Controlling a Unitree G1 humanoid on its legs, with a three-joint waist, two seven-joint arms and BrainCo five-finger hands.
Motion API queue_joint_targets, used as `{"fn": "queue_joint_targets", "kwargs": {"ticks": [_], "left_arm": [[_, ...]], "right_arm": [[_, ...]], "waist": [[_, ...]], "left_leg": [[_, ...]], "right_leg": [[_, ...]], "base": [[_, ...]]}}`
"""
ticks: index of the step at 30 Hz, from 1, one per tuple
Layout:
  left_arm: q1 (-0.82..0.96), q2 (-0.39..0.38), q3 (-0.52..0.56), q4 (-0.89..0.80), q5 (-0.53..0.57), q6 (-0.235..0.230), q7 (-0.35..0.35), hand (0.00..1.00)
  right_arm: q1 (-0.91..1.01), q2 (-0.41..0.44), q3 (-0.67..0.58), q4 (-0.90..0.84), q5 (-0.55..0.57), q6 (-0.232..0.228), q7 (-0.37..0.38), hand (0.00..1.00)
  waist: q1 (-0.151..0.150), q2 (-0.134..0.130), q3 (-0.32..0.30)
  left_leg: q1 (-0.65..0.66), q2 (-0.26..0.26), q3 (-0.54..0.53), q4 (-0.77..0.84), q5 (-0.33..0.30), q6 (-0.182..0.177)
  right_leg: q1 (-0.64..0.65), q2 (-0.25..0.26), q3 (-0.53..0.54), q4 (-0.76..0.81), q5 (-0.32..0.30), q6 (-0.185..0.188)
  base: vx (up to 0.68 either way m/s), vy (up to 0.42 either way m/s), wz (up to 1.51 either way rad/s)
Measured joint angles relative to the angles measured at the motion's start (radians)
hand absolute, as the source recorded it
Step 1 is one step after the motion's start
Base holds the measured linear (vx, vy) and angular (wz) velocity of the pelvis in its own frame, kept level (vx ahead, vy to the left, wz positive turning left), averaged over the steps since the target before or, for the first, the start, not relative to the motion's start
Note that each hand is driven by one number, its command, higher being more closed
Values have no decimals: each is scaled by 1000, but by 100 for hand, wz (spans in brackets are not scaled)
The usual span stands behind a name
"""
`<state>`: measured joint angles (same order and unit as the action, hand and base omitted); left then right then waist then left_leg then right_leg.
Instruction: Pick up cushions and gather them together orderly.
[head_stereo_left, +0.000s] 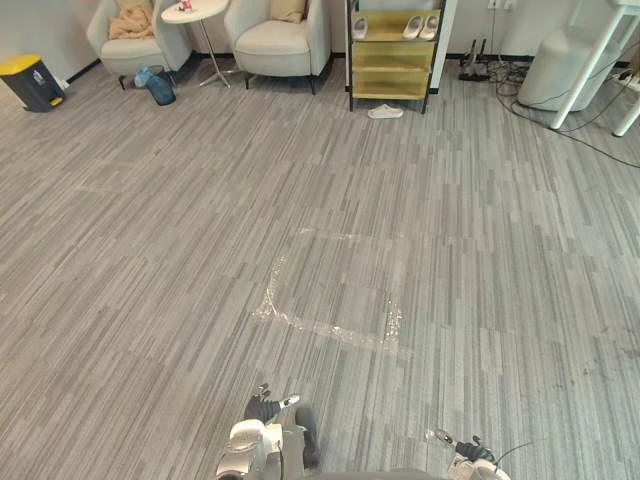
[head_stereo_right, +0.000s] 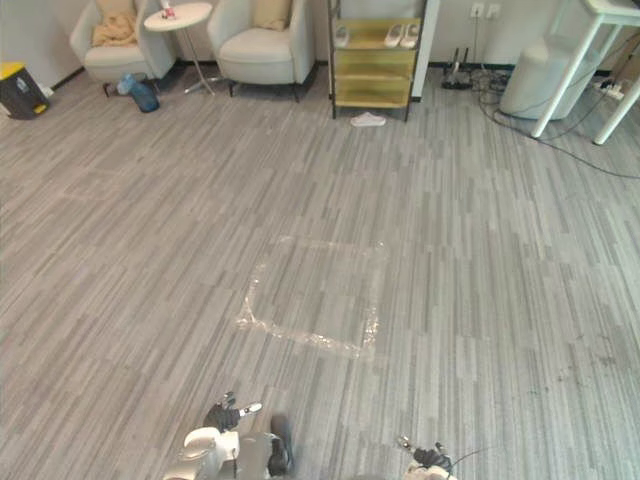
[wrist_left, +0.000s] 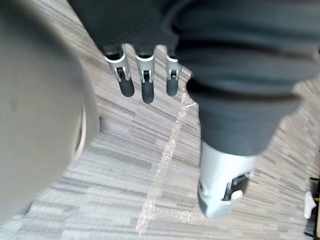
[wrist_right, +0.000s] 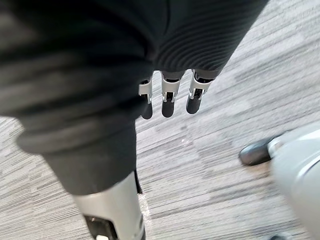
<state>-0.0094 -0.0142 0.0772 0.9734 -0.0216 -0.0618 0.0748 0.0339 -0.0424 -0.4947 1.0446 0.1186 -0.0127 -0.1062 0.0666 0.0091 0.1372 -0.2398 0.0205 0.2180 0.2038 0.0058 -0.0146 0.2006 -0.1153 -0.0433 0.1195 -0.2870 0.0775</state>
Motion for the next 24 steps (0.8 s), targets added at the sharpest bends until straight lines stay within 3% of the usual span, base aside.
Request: {"fn": "queue_joint_targets", "kwargs": {"ticks": [2, 4, 5, 6, 7, 8, 9, 11, 12, 14, 15, 16, 18, 19, 20, 21, 22, 23, 24], "left_arm": [[-2, 10, -22, 17, 1, 2, 0, 0], [-6, 17, -37, 22, 1, 2, -2, 0], [-9, 22, -37, 35, 1, 10, -4, 0], [-4, 24, -38, 56, 1, 14, -5, 0], [-3, 25, -39, 60, 1, 14, -5, 0], [1, 27, -43, 60, 1, 17, -5, 0], [1, 34, -53, 62, 0, 20, -7, 0], [0, 40, -55, 66, 0, 21, -8, 0], [-2, 41, -55, 71, 0, 21, -10, 0], [1, 51, -55, 79, 0, 21, -11, 0], [5, 66, -58, 80, 0, 21, -13, 0], [2, 54, -51, 97, 1, 21, -14, 0], [5, 30, -21, 95, 1, 20, -17, 0], [3, 21, -6, 94, 1, 21, -17, 0], [2, 15, 15, 89, 1, 21, -18, 0], [1, -3, 34, 66, 1, 22, -18, 0], [6, -4, 45, 54, 1, 21, -19, 0], [4, -8, 46, 41, 1, 20, -22, 0], [3, -14, 40, 13, 0, 16, -22, 0]], "right_arm": [[11, 14, 9, -2, -1, 1, 7, 0], [21, 22, 5, 1, -2, 1, 9, 0], [24, 31, 6, 0, -2, 1, 10, 0], [34, 34, 14, -5, -2, 1, 10, 0], [39, 34, 19, -7, 0, 0, 10, 0], [38, 30, 18, -19, -1, -3, 13, 0], [34, 23, 23, -26, -2, -3, 14, 0], [28, 25, 21, -25, -1, -4, 15, 0], [20, 25, 6, -24, -2, -5, 16, 0], [6, 24, 0, 0, -2, -4, 16, 0], [8, 28, -1, 13, -2, -4, 16, 0], [10, 14, -24, 35, -2, -3, 15, 0], [7, 8, -33, 30, -1, -3, 15, 0], [7, 2, -32, 16, 0, -5, 17, 0], [13, 3, -30, 1, 0, -4, 17, 0], [24, 5, -12, -14, 2, -4, 15, 0], [27, 7, 7, -17, 2, -4, 14, 0], [34, 6, 31, -25, 2, -4, 13, 0], [36, 13, 43, -45, 7, -4, 12, 0]], "waist": [[-8, -33, -20], [-10, -43, -16], [-11, -47, -10], [-21, -31, -2], [-26, -27, -3], [-29, -16, 1], [-33, -5, 8], [-34, -8, 9], [-36, -3, 13], [-43, -13, 22], [-49, -39, 25], [-61, -13, 26], [-52, 8, 17], [-54, 23, 17], [-62, 32, 17], [-62, 37, 20], [-59, 28, 25], [-50, 27, 29], [-32, 12, 28]], "left_leg": [[9, -37, 23, 50, -58, 45], [84, -63, 18, 48, -117, 60], [163, -77, 14, 24, -150, 59], [259, -78, -4, -7, -171, 59], [285, -77, -10, -19, -173, 59], [347, -75, -13, -57, -173, 59], [401, -67, -16, -101, -173, 59], [448, -52, -29, -126, -177, 56], [466, -32, -44, -136, -192, 46], [494, -17, -75, -144, -221, 31], [519, -31, -102, -150, -231, 17], [556, 0, -145, -130, -248, -4], [522, 19, -141, -44, -250, -8], [463, 35, -139, 96, -254, -27], [400, 48, -141, 240, -241, -70], [316, 78, -136, 444, -175, -131], [273, 103, -130, 558, -147, -144], [213, 146, -94, 704, -163, -110], [125, 170, -6, 696, -222, -54]], "right_leg": [[-48, -46, 46, 142, 3, 6], [-143, -63, 81, 448, 51, 108], [-241, -71, 96, 705, 96, 159], [-296, -74, 63, 855, 76, 135], [-314, -77, 46, 875, 69, 124], [-349, -77, 10, 882, 41, 85], [-395, -75, -50, 824, 10, 40], [-456, -67, -124, 663, 3, 14], [-492, -37, -146, 525, 30, -7], [-505, 10, -129, 280, 150, -20], [-498, 14, -96, 189, 249, -30], [-478, 35, -106, 247, 260, -86], [-473, 42, -110, 253, 226, -97], [-452, 50, -115, 243, 205, -105], [-425, 57, -123, 232, 191, -108], [-377, 68, -130, 217, 170, -120], [-345, 73, -131, 205, 154, -129], [-279, 83, -130, 185, 126, -145], [-177, 74, -116, 131, 107, -130]], "base": [[555, 204, 1], [679, 282, 4], [638, 235, 9], [508, 164, 8], [389, 107, 17], [355, 69, 16], [488, 32, 30], [459, -32, 37], [383, -103, 45], [469, -181, 51], [571, -286, 60], [469, -242, 49], [407, -210, 7], [414, -213, 2], [496, -243, 14], [395, -179, 15], [404, -151, 7], [541, -139, -21], [593, -103, -31]]}}
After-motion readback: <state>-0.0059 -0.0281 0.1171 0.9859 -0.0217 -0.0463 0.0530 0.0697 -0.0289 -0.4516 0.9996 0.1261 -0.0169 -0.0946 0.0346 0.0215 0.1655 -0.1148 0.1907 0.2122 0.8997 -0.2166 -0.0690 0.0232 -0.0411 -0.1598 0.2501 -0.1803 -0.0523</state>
